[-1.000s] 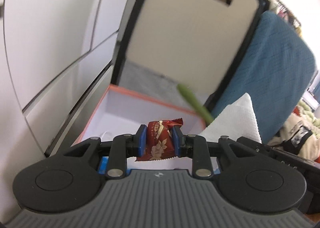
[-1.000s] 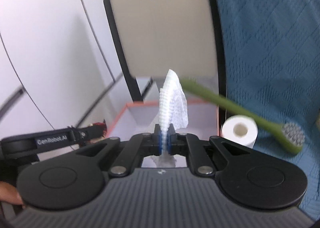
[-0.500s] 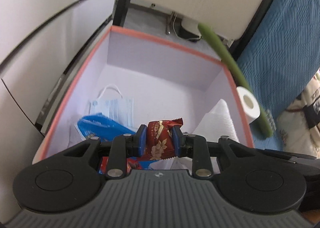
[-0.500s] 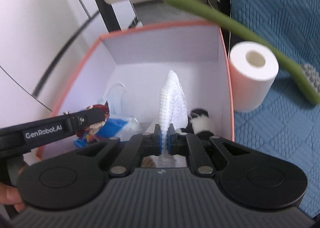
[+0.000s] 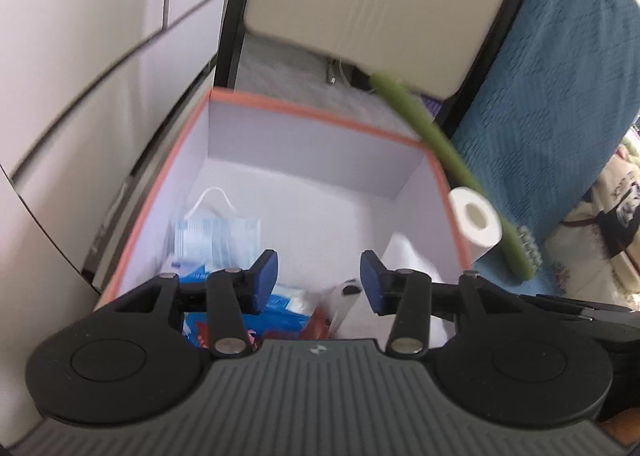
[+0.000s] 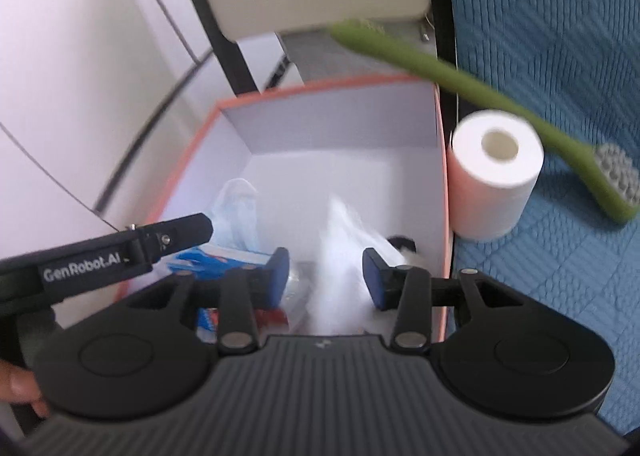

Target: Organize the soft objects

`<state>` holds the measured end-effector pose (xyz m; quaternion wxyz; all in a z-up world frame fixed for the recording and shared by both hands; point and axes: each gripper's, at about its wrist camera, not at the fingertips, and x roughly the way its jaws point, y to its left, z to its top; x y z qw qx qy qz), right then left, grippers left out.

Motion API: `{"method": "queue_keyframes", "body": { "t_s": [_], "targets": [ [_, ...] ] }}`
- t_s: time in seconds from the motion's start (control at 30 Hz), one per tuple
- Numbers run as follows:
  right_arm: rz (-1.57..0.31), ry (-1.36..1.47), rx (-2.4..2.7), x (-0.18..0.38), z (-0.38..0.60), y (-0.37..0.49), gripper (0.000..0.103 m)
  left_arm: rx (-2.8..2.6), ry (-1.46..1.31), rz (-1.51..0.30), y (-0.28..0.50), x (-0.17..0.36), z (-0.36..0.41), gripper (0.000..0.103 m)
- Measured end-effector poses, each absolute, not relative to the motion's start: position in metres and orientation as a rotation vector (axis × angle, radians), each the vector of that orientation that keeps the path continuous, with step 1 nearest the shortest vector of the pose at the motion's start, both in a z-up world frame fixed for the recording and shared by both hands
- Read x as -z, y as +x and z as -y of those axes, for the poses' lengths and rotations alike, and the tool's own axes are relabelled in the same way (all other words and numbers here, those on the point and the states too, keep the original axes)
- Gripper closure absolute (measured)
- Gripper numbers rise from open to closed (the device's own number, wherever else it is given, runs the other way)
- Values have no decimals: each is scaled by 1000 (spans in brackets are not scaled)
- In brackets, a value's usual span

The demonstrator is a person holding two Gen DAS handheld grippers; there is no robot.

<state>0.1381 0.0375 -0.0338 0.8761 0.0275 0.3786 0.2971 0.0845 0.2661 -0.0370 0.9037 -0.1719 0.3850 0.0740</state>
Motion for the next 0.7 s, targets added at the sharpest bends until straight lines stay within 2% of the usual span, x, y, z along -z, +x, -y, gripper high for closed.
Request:
{"method": "queue_keyframes", "body": {
  "t_s": [0.33, 0.43, 0.7],
  "targets": [
    [-578, 122, -691, -51, 23, 91, 59, -149, -295, -666, 30, -56, -233, 51],
    [-517, 132, -705, -69, 41, 70, 59, -160, -263, -631, 9, -79, -224, 47],
    [-462, 162, -723, -88, 67, 35, 59, -187, -237, -592, -39, -100, -206, 47]
  ]
}}
